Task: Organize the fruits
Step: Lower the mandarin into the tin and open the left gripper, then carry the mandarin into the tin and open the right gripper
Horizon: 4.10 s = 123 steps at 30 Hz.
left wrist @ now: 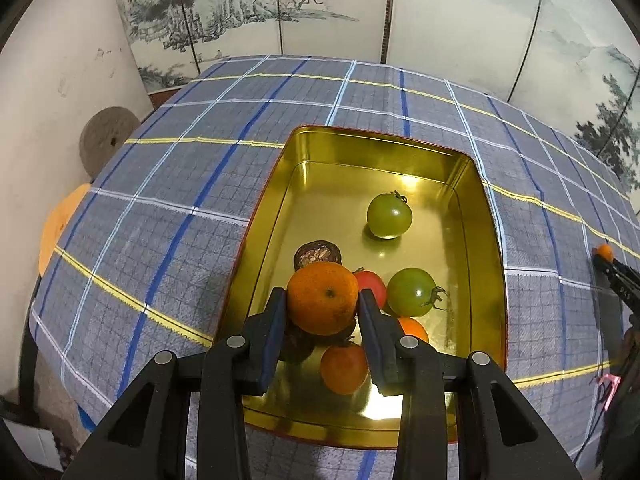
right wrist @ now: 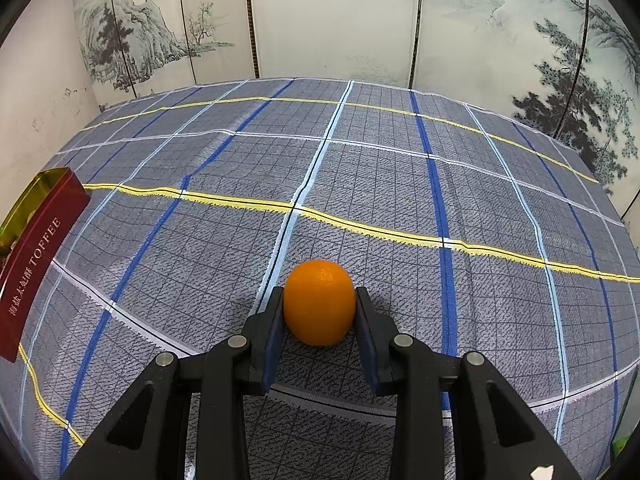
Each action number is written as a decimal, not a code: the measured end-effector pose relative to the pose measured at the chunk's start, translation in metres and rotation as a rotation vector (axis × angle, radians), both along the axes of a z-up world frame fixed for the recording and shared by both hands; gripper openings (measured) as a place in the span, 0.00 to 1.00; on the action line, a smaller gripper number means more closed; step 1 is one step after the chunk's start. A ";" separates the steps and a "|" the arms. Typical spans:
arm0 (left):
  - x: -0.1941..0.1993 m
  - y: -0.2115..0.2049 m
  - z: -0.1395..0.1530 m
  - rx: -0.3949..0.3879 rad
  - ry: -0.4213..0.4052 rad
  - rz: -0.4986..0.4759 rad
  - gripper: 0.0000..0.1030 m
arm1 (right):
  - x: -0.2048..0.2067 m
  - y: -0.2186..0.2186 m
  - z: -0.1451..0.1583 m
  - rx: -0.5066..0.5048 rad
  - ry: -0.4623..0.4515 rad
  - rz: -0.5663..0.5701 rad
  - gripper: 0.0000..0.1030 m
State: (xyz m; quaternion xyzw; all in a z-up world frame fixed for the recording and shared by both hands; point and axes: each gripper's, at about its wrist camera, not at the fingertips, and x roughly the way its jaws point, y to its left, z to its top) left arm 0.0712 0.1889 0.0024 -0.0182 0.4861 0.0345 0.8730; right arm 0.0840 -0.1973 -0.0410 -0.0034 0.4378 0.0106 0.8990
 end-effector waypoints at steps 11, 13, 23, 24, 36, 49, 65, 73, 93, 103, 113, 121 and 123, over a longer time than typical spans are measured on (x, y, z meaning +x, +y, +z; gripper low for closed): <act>0.000 -0.015 -0.001 0.022 -0.011 -0.064 0.36 | 0.000 0.002 -0.001 -0.012 0.001 0.001 0.30; 0.002 -0.017 -0.003 0.024 -0.004 -0.066 0.36 | 0.001 0.002 -0.001 -0.012 0.001 0.001 0.30; 0.006 -0.021 -0.007 0.048 0.004 -0.067 0.37 | 0.000 0.002 -0.001 -0.012 0.001 0.001 0.31; 0.006 -0.022 -0.008 0.051 0.004 -0.067 0.37 | 0.001 0.002 0.000 -0.013 0.001 0.001 0.31; 0.003 -0.023 -0.008 0.060 0.005 -0.068 0.38 | 0.001 0.002 -0.001 -0.012 0.001 0.001 0.30; -0.005 -0.024 -0.007 0.066 -0.030 -0.068 0.51 | -0.002 0.004 0.004 0.017 0.019 -0.018 0.29; -0.024 -0.028 0.000 0.047 -0.107 -0.060 0.60 | -0.027 0.044 0.035 0.062 -0.030 0.064 0.29; -0.043 -0.031 0.011 0.036 -0.152 -0.059 0.71 | -0.038 0.097 0.055 0.078 -0.065 0.184 0.29; -0.094 0.036 0.025 0.056 -0.169 0.125 0.79 | -0.063 0.244 0.081 0.120 -0.074 0.518 0.29; -0.103 0.052 0.016 0.043 -0.143 0.155 0.79 | -0.071 0.297 0.059 0.083 -0.017 0.612 0.29; -0.104 0.056 0.011 0.046 -0.130 0.152 0.79 | -0.069 0.311 0.042 0.041 0.026 0.604 0.29; -0.105 0.057 0.011 0.050 -0.129 0.150 0.79 | -0.067 0.315 0.034 0.020 0.041 0.596 0.29; -0.105 0.057 0.011 0.050 -0.128 0.150 0.79 | -0.067 0.317 0.032 0.014 0.043 0.597 0.30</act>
